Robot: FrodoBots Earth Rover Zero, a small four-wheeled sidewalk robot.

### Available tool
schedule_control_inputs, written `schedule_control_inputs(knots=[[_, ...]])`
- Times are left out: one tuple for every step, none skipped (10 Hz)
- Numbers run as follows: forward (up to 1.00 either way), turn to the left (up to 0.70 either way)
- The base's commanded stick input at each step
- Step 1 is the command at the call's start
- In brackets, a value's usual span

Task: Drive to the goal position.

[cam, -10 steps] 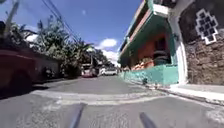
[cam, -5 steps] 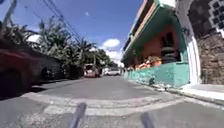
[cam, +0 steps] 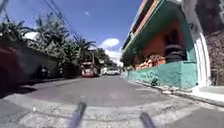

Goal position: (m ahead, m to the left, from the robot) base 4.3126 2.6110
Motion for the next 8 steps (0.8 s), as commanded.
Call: schedule_control_inputs(knots=[[0.85, 0.05], [0.85, 0.02], [0.85, 0.0], [0.82, 0.0], [0.75, 0.0], [0.7, 0.01], [0.7, 0.06], [0.7, 0.02]])
